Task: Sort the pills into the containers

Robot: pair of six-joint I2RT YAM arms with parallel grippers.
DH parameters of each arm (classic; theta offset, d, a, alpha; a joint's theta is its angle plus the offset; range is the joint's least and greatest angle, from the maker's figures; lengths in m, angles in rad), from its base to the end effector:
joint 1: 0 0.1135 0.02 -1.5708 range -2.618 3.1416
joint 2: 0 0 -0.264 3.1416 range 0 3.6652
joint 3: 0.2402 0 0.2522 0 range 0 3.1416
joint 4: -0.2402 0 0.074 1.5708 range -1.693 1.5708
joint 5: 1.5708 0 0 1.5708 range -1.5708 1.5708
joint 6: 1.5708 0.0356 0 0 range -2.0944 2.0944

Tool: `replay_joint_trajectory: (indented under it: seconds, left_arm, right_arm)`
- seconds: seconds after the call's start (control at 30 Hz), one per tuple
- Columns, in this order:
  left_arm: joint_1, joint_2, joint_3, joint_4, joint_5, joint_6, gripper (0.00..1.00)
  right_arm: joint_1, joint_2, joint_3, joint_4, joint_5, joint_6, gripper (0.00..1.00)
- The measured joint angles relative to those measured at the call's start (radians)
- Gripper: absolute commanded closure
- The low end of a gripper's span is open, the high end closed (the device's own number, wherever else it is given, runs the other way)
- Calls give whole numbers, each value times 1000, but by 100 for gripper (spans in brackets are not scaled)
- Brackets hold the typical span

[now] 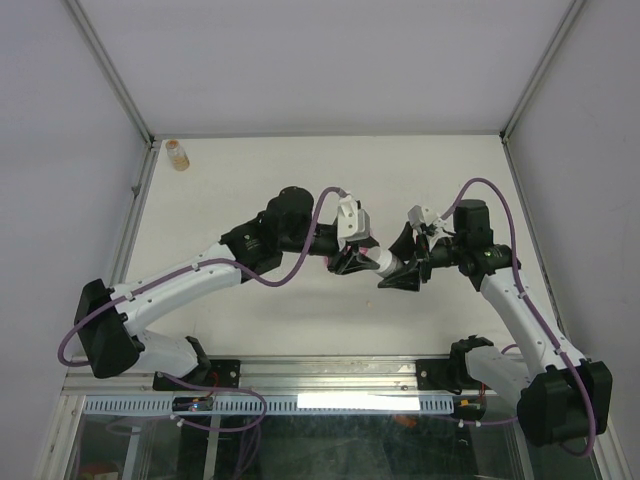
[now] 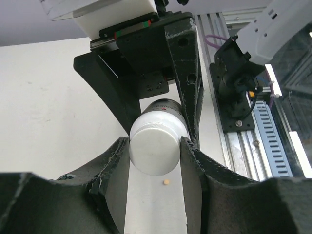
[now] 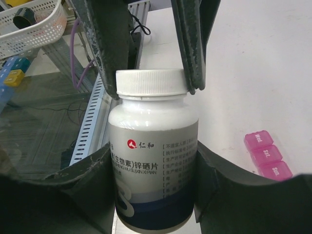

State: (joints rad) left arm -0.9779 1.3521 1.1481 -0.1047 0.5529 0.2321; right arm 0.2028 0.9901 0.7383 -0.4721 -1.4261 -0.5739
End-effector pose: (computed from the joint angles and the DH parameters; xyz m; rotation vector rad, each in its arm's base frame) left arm 0.1600 -0.2710 0.3487 1.4209 1.3542 -1.0195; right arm 0.1757 0.0721 0.2789 -1.2807 1.3474 1.3282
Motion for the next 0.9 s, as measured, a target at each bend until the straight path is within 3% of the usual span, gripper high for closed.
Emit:
replay_joint_trajectory:
  seconds: [0.13,0.17,0.4,0.73,0.9]
  left_arm:
    - [28,34,43,-36,78,93,5]
    - [25,37,43,-40,79,95,1]
    - [15,-40,-78,123,-47,-73,1]
    - [16,-351,-372,386,-291,-510,1]
    - [16,-364,-521,542,-320,-721,5]
  right_arm:
    - [-2,-1,0,21,13,8,100]
    - [-2,-1,1,30,17,11,100]
    - [-3,-1,2,54,32,21,100]
    - [-3,-1,2,58,35,23,100]
    - [-3,-1,2,58,35,22,100]
